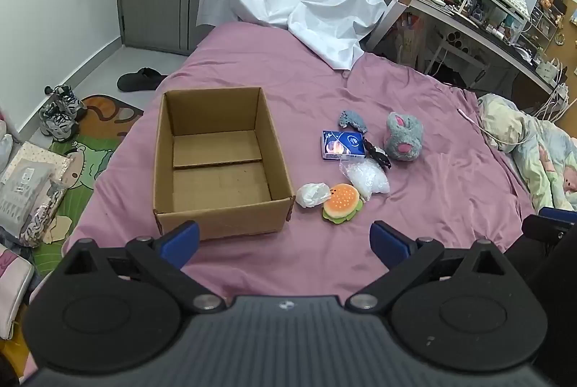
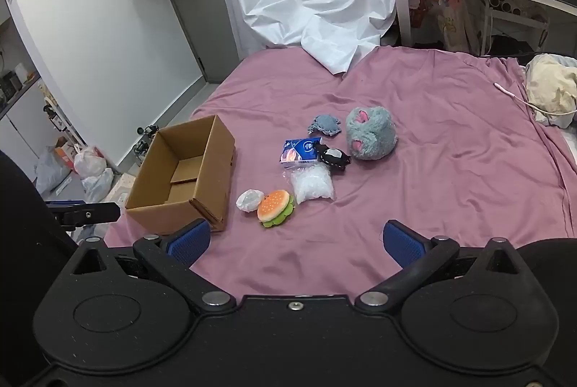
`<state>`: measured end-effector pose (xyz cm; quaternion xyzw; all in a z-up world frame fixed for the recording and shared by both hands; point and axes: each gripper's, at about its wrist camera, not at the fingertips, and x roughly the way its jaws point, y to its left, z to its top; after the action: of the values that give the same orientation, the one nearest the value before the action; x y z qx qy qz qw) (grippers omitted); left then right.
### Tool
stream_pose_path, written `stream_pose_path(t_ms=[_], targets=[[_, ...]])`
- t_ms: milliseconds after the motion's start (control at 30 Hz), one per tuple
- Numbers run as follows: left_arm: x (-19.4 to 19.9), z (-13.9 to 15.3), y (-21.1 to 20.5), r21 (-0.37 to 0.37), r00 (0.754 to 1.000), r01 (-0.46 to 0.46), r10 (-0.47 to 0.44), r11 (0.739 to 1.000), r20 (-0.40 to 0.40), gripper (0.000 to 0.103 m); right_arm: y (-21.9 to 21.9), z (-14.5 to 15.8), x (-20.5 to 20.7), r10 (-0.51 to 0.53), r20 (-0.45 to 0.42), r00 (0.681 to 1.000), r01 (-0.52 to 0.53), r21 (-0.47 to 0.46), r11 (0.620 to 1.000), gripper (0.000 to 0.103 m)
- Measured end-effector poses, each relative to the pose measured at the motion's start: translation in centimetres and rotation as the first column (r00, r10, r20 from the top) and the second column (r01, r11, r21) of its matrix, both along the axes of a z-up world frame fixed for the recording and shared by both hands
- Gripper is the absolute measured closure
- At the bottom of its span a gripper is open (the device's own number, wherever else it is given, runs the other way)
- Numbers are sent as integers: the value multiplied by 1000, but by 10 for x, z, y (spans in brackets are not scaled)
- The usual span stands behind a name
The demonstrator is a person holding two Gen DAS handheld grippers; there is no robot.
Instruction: Organize soft objects
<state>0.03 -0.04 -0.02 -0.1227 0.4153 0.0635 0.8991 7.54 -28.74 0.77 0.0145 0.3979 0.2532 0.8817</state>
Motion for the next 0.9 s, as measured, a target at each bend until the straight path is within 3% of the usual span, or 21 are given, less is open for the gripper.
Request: stream_pose_path(t_ms=[200,333,900], targets=[[0,0,0,-3,1000,-2,1,1000,-5,3,-3,-3,8,4,-41,999,-2,30,1000,0],[1,0,-1,-6,1000,1,-1,1000,-4,3,-3,-2,2,15,-2,1000,-15,20,1000,0],[-2,3,2,-31,999,3,-2,1000,35,5,-3,-2,3,2,-4,1000,-2,12,1000,0]])
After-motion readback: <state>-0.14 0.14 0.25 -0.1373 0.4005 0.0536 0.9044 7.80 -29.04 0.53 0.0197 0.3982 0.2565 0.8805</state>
